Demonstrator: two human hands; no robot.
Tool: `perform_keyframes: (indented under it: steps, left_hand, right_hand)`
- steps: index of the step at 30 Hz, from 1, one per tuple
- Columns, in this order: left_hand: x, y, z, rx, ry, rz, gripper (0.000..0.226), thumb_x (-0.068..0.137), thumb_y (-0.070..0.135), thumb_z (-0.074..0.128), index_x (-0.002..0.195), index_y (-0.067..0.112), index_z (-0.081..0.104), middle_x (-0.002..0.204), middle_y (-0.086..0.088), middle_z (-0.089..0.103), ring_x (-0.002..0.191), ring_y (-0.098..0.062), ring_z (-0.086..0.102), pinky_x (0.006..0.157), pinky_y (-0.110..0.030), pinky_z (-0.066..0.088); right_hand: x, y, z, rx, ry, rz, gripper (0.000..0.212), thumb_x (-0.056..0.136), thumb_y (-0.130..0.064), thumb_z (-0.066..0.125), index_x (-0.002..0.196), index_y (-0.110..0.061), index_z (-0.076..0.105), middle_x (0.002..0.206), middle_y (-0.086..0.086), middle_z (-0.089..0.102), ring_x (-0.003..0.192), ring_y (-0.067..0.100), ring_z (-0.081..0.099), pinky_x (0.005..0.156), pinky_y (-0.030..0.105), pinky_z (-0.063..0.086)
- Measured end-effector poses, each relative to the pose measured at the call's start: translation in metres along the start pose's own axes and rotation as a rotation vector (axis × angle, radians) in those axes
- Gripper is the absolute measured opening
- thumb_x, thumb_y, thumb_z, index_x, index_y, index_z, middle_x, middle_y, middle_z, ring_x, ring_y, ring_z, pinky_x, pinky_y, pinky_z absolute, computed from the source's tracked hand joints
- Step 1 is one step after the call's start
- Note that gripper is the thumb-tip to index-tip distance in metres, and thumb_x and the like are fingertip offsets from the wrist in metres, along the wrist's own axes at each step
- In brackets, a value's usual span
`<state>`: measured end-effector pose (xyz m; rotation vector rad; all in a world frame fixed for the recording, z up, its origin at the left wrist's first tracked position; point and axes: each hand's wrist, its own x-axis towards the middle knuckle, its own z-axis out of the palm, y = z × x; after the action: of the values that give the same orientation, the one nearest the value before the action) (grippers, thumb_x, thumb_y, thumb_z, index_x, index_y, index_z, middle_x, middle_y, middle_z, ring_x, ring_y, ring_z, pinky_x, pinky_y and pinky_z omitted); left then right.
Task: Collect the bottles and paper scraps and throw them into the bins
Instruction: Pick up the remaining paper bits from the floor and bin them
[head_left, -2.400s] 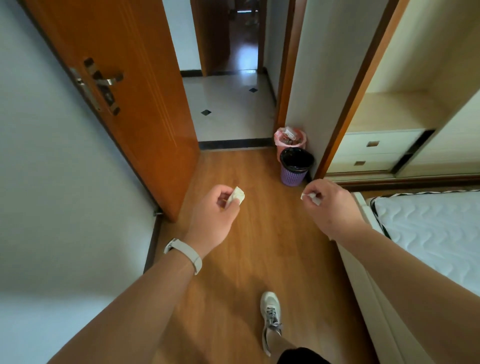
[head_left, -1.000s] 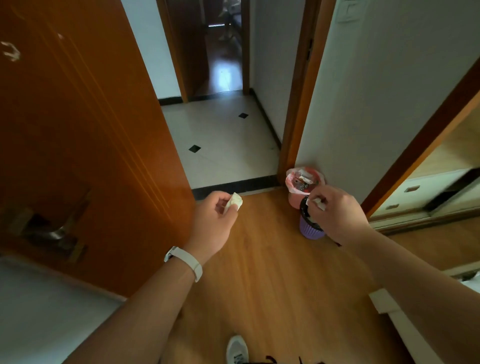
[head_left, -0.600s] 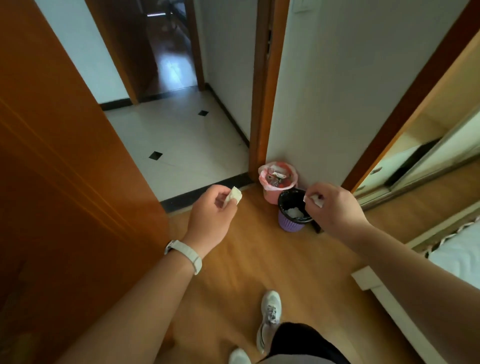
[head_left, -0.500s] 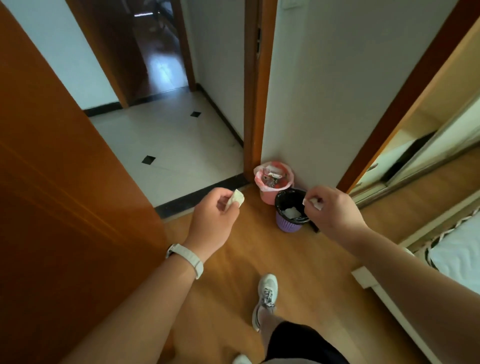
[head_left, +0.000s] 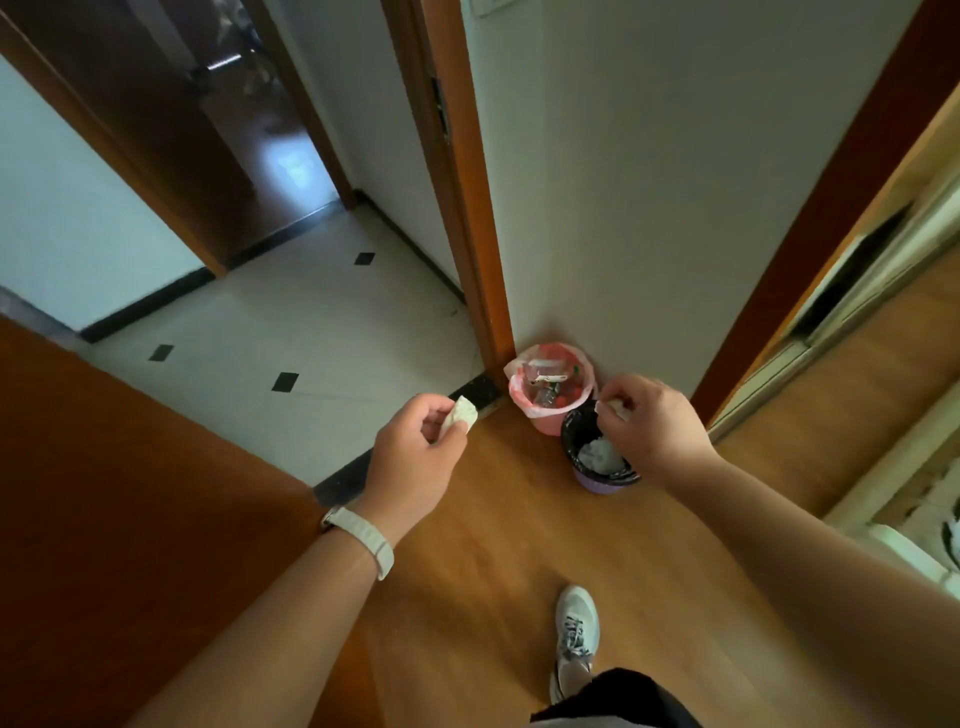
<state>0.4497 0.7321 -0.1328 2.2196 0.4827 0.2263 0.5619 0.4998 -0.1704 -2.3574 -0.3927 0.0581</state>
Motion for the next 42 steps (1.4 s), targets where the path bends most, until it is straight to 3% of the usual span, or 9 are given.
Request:
perform_keyframes:
  steps: [4, 10, 17, 22, 31, 36, 42]
  left_hand:
    - [0.050, 0.022, 0.021, -0.003, -0.038, 0.063, 0.013, 0.093, 0.026, 0.066, 0.105, 0.027, 0.062, 0.092, 0.019, 0.064, 0.085, 0.006, 0.060, 0.064, -0.012, 0.051]
    - [0.096, 0.044, 0.051, -0.008, -0.102, 0.074, 0.011, 0.090, 0.027, 0.068, 0.095, 0.035, 0.063, 0.087, 0.015, 0.067, 0.081, 0.000, 0.063, 0.071, -0.024, 0.056]
    - [0.142, 0.062, 0.080, 0.029, -0.219, 0.148, 0.012, 0.090, 0.024, 0.068, 0.093, 0.035, 0.063, 0.082, 0.024, 0.067, 0.077, 0.001, 0.064, 0.067, -0.019, 0.054]
    - [0.178, 0.063, 0.108, 0.040, -0.315, 0.188, 0.010, 0.091, 0.023, 0.068, 0.100, 0.025, 0.066, 0.081, 0.015, 0.070, 0.076, 0.003, 0.065, 0.064, -0.014, 0.051]
    - [0.271, 0.029, 0.153, -0.020, -0.493, 0.197, 0.011, 0.091, 0.023, 0.067, 0.097, 0.030, 0.061, 0.090, 0.011, 0.069, 0.080, 0.000, 0.065, 0.067, -0.016, 0.051]
    - [0.322, -0.008, 0.182, -0.049, -0.644, 0.162, 0.009, 0.091, 0.043, 0.066, 0.091, 0.036, 0.060, 0.084, 0.020, 0.067, 0.076, -0.003, 0.064, 0.067, -0.029, 0.056]
    - [0.387, -0.059, 0.223, -0.020, -0.678, 0.098, 0.007, 0.093, 0.034, 0.062, 0.086, 0.035, 0.059, 0.083, 0.014, 0.066, 0.078, -0.002, 0.061, 0.074, -0.040, 0.056]
  right_hand:
    - [0.042, 0.021, -0.012, -0.013, 0.041, 0.039, 0.005, 0.085, -0.014, 0.062, 0.086, -0.018, 0.065, 0.082, -0.005, 0.059, 0.076, 0.016, 0.054, 0.061, 0.025, 0.037]
    - [0.070, 0.046, -0.032, 0.009, 0.096, 0.088, 0.005, 0.086, -0.014, 0.061, 0.086, -0.018, 0.064, 0.083, -0.004, 0.061, 0.077, 0.018, 0.057, 0.064, 0.028, 0.042]
    - [0.083, 0.079, -0.046, 0.011, 0.163, 0.178, 0.006, 0.085, -0.014, 0.062, 0.088, -0.018, 0.065, 0.087, -0.002, 0.064, 0.078, 0.019, 0.060, 0.070, 0.036, 0.053]
    - [0.088, 0.099, -0.045, -0.005, 0.183, 0.287, 0.006, 0.084, -0.016, 0.063, 0.089, -0.019, 0.066, 0.088, -0.002, 0.065, 0.079, 0.020, 0.061, 0.071, 0.034, 0.052]
    - [0.122, 0.100, -0.003, -0.075, 0.208, 0.481, 0.005, 0.082, -0.016, 0.067, 0.086, -0.020, 0.066, 0.082, -0.007, 0.062, 0.074, 0.015, 0.058, 0.064, 0.030, 0.048]
    - [0.155, 0.095, 0.027, -0.103, 0.184, 0.592, 0.008, 0.083, -0.013, 0.065, 0.086, -0.020, 0.064, 0.082, -0.008, 0.059, 0.073, 0.015, 0.056, 0.061, 0.022, 0.038]
    - [0.183, 0.098, 0.063, -0.150, 0.205, 0.688, 0.007, 0.083, -0.013, 0.068, 0.088, -0.018, 0.065, 0.081, -0.006, 0.059, 0.071, 0.014, 0.053, 0.059, 0.021, 0.039]
